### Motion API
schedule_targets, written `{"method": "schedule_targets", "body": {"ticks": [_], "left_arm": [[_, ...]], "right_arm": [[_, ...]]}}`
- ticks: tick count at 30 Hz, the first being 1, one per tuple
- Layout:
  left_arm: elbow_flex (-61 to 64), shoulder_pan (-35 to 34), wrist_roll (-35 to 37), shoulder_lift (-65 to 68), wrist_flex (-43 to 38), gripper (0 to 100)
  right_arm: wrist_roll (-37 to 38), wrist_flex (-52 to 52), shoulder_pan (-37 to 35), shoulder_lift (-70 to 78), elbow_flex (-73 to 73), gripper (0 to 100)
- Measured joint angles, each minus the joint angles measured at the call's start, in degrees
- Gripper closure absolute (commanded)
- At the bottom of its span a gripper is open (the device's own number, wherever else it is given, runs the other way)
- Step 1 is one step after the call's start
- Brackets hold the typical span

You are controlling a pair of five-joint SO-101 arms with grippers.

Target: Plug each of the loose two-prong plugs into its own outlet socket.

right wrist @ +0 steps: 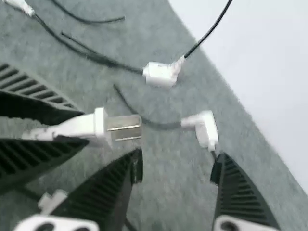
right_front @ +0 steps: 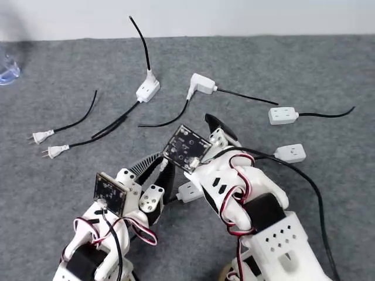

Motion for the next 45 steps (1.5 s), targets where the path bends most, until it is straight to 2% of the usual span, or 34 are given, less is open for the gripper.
{"method": "schedule_targets", "body": {"ticks": [9, 19, 25, 45], "left_arm": [[-0.2, -0.3, 0.2, 0.0, 0.0, 99], [-0.2, 0.5, 0.2, 0.0, 0.0, 99], [0.1, 5.2, 0.2, 0.0, 0.0, 99], [0.3, 5.3, 0.2, 0.0, 0.0, 99]], "right_arm": [[0.0, -0.4, 0.6, -1.1, 1.1, 75.3], [0.0, 3.0, -0.9, -2.5, -9.1, 75.3], [0.0, 2.2, -1.5, 1.2, -9.1, 75.3], [-1.1, 1.1, -1.8, 4.1, -6.5, 75.3]]}}
